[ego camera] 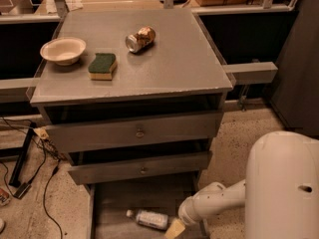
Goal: Pick blue plastic bottle from bottom drawer and place on counter
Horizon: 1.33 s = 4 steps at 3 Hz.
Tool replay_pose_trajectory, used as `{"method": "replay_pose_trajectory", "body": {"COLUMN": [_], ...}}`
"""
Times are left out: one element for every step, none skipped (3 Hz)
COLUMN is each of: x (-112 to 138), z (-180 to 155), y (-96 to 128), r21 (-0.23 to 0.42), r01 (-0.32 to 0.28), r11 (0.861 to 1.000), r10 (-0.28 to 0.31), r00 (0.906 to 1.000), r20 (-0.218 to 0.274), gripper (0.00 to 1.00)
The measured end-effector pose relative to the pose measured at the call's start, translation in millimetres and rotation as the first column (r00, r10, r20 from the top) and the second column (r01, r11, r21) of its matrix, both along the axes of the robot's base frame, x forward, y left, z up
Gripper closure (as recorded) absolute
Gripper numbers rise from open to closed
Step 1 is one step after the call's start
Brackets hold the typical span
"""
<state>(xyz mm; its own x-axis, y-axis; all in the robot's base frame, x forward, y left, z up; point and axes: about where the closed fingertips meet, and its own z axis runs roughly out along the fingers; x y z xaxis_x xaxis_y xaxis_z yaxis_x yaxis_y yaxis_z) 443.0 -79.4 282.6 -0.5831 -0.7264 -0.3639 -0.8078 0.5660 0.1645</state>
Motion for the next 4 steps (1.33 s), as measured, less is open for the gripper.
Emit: {"method": "replay_pose_trajectory", "body": {"x": [-6.2, -4.5, 4.0, 7.6], "z": [-21.7, -45.9, -62.3, -63.7], "y": [14.7, 34.0, 46.9, 47.8], "r21": [0.051, 0.119, 0.167, 0.171], "r01": [0.030, 0.056, 0.058, 0.052], "r11": [0.998, 0.991, 0.984, 0.984], "r10": [-0.028, -0.053, -0.056, -0.051], "r00": [0.9994, 0.9982, 0.9982, 0.9986], "r20": [-0.021, -0.027, -0.020, -0.011], "gripper": [0.00, 0.00, 0.00, 0.00]}}
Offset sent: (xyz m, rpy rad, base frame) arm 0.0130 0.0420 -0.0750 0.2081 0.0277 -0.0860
